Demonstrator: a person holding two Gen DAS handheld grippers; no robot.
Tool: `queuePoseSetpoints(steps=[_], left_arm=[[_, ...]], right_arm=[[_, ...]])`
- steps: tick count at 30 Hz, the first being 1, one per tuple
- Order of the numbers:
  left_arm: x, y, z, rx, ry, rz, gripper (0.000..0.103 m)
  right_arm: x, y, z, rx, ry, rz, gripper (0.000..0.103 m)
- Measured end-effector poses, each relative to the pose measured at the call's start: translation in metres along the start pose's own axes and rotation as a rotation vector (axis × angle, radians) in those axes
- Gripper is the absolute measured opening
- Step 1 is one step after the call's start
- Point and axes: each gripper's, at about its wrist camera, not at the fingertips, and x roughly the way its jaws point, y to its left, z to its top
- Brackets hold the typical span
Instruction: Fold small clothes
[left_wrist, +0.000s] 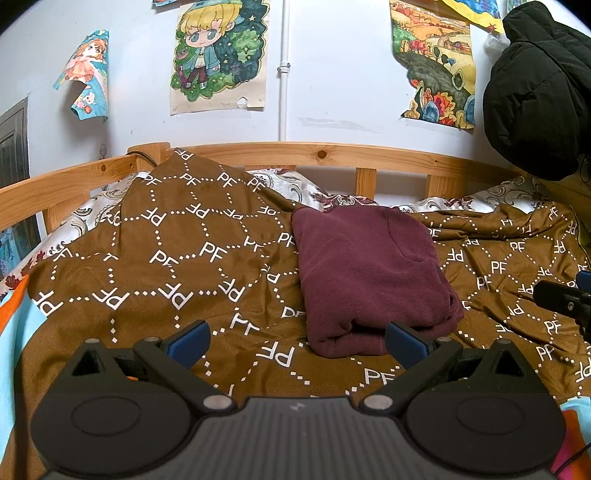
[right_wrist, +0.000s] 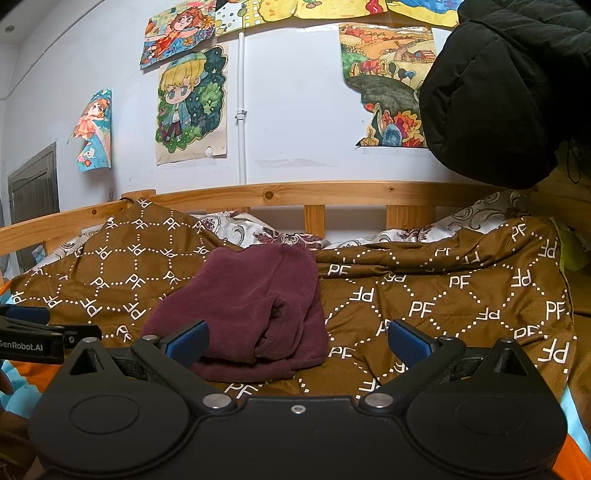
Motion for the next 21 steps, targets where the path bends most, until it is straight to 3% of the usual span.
queuePoseSetpoints(steps=[21], left_arm=[[0.0003, -0.0007, -0.0026, 0.005, -0.001, -0.012, 0.102]], right_arm=[[0.0002, 0.0003, 0.0001, -0.001, 0.001, 0.000, 0.102]])
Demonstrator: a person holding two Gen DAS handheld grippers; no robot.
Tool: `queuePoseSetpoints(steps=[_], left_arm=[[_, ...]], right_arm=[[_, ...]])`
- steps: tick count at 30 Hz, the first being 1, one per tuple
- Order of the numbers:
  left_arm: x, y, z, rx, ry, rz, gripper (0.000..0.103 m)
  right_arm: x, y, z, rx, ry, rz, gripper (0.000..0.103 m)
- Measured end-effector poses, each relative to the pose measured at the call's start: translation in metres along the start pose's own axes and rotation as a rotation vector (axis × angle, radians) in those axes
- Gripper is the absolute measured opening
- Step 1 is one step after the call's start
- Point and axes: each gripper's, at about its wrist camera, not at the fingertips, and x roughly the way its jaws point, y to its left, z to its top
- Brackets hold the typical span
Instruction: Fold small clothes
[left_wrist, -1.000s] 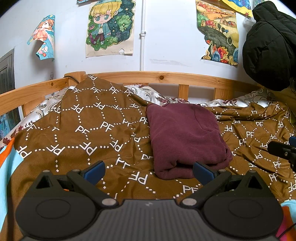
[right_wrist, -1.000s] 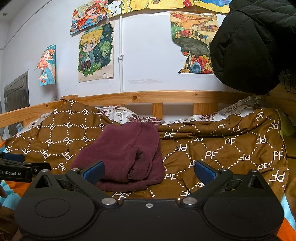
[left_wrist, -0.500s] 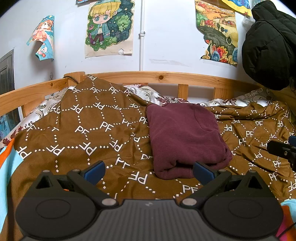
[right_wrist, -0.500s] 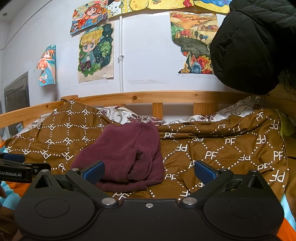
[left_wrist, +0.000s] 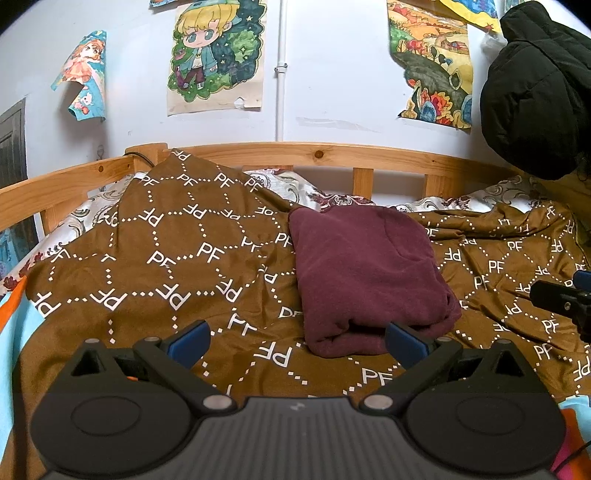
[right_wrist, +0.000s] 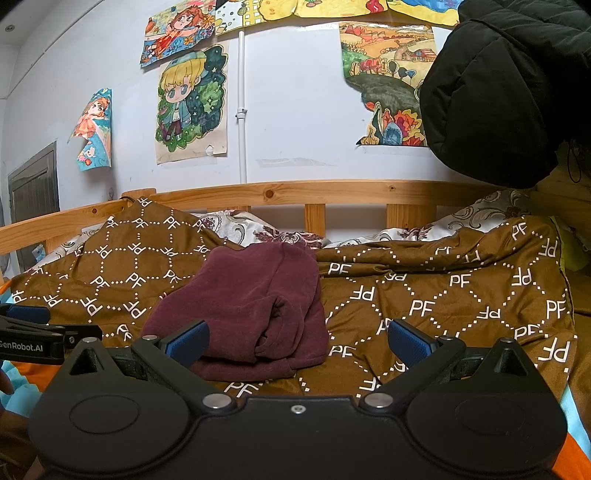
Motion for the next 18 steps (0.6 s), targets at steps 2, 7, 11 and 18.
queuePoseSetpoints(steps=[2, 7, 11, 18], left_arm=[[0.0009, -0.0003, 0.0002, 0.005, -0.003, 0.004, 0.103], [0.0025, 0.0006, 0.0024, 0.014, 0.013, 0.021, 0.103], [0.0041, 0.0013, 0.0026, 0.025, 0.033, 0.021, 0.103], [0.0030, 0.0012, 0.0025, 0.033, 0.028, 0.021, 0.103]], right_arm=[[0.0000, 0.0004, 0.0000, 0.000, 0.000, 0.000, 0.102], [0.0001, 0.0005, 0.0002, 0.000, 0.000, -0.001, 0.102], [0.0002, 0.0008, -0.0004, -0.001, 0.003, 0.000, 0.102], [0.0011, 0.0014, -0.0035, -0.007, 0.006, 0.002, 0.102]])
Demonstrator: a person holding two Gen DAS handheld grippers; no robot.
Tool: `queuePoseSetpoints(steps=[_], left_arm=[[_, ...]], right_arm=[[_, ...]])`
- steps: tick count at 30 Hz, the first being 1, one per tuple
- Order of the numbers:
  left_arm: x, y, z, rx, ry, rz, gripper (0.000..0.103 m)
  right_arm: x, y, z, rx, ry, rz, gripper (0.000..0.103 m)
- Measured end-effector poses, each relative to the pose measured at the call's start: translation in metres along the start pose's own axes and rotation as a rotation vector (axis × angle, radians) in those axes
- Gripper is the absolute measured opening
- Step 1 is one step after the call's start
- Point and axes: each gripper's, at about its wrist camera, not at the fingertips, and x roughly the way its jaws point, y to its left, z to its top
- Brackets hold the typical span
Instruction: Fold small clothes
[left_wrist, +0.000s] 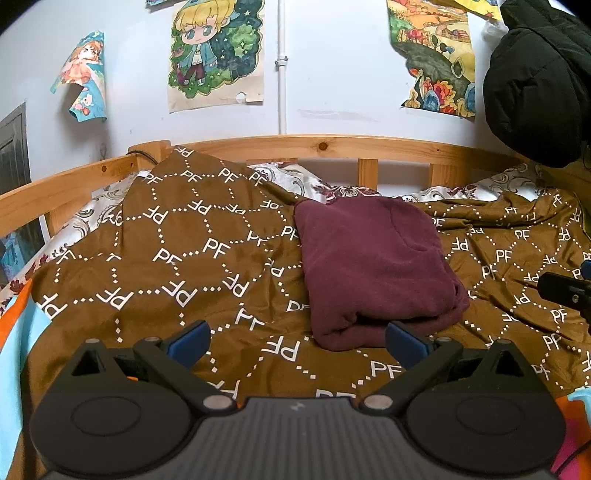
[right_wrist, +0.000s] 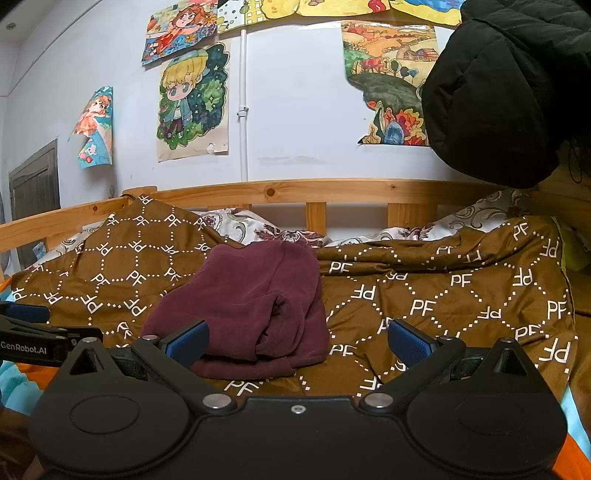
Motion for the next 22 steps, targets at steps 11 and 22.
queuePoseSetpoints(steps=[11, 22], left_arm=[[-0.0014, -0.0024, -0.0002, 0.030, -0.012, -0.003, 0.103], [-0.0015, -0.0017, 0.0001, 0.028, -0.009, 0.000, 0.103]], right_arm=[[0.0004, 0.0001, 0.0008, 0.001, 0.002, 0.001, 0.102], [0.0007, -0.0002, 0.0010, 0.001, 0.003, 0.000, 0.102]])
